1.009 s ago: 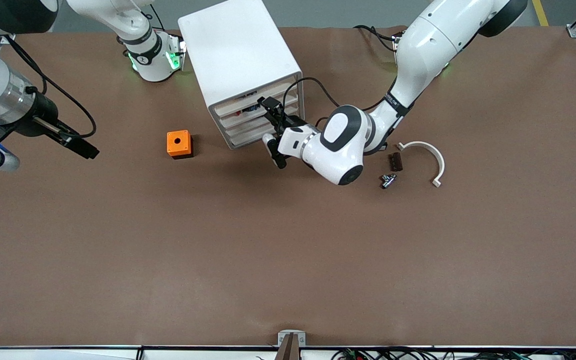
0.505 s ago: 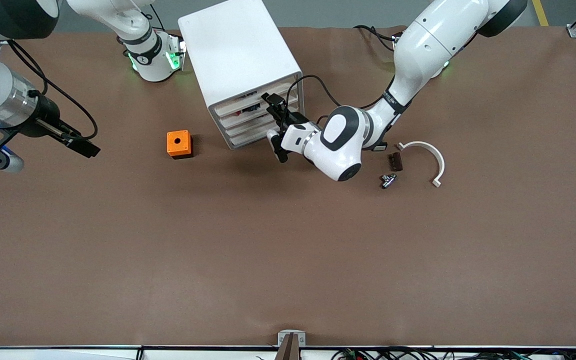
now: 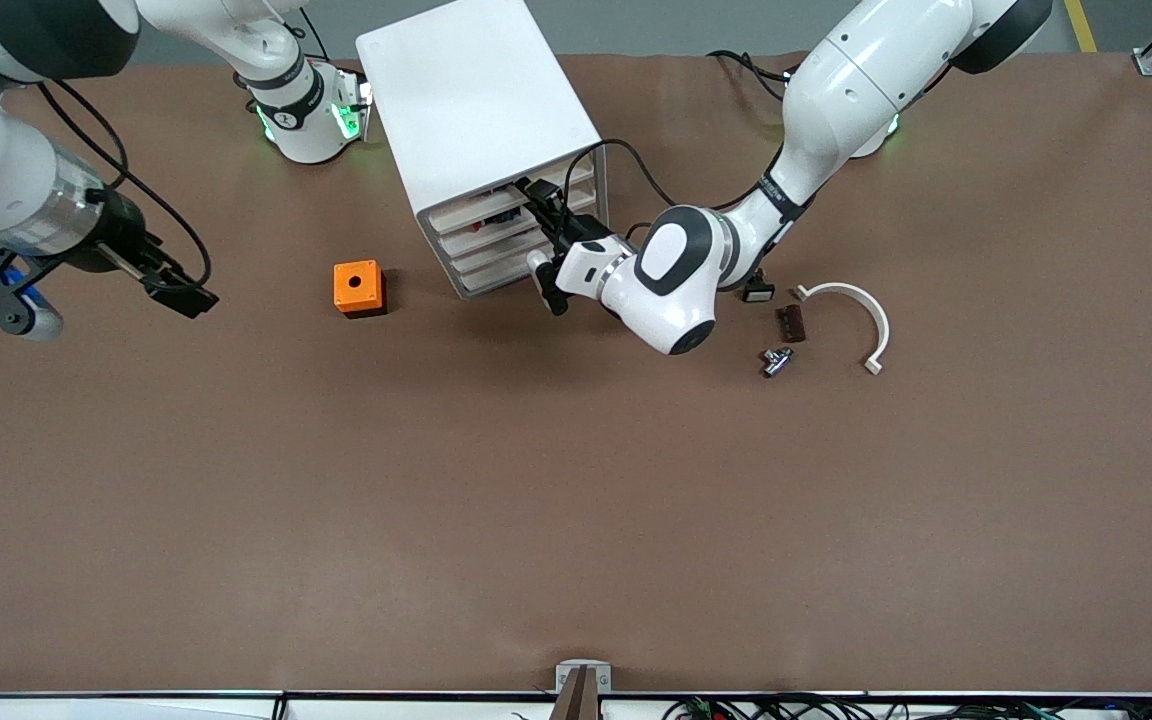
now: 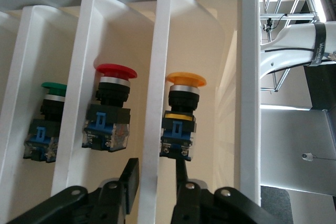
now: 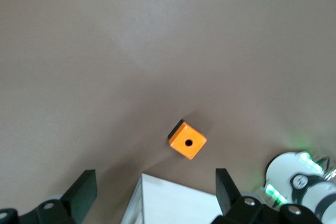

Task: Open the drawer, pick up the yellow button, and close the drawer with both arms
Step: 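Pull the drawer open with the left gripper while the right gripper approaches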

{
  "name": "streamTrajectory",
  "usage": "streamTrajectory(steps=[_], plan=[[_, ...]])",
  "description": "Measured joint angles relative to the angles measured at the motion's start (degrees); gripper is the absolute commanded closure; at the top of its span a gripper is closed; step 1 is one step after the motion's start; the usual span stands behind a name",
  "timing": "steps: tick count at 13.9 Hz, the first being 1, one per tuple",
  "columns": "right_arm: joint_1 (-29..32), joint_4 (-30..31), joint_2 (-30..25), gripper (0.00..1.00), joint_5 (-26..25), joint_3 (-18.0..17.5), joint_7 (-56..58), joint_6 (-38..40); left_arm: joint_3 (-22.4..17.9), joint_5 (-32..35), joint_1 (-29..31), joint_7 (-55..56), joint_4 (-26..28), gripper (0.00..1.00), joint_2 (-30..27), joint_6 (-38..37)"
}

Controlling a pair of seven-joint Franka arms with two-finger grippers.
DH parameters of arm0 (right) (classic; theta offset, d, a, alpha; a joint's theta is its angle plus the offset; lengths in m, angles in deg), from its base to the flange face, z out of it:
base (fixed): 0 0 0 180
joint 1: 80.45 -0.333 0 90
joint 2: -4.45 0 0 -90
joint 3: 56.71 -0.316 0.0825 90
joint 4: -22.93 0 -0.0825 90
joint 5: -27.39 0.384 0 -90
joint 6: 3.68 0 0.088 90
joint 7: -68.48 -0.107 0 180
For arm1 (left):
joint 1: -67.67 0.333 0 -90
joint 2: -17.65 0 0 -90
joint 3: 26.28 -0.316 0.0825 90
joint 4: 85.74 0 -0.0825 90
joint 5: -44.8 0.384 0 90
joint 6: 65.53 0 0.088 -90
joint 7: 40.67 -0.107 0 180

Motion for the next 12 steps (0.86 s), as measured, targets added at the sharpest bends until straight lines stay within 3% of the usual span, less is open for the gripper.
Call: streamTrajectory(steps=[2, 3, 4, 12], plan=[[-0.54, 0.49, 0.03, 0.00, 1.97, -0.04, -3.61, 0.00, 0.00, 0.00, 0.01, 0.00, 0.01, 0.85, 0.00, 0.00], [-0.55, 0.75, 0.03, 0.00, 2.70, -0.02, -4.90, 0.00, 0.00, 0.00, 0.02, 0.00, 0.02, 0.97, 0.00, 0.01], [-0.54, 0.92, 0.05, 0.00, 3.05, 0.00, -5.69, 0.00, -0.01, 0.00, 0.05, 0.00, 0.03, 1.00, 0.00, 0.21], [-0.89, 0.96, 0.07, 0.00, 3.77, -0.03, -7.16, 0.00, -0.05, 0.00, 0.23, -0.93, 0.15, 1.00, 0.05, 0.42]])
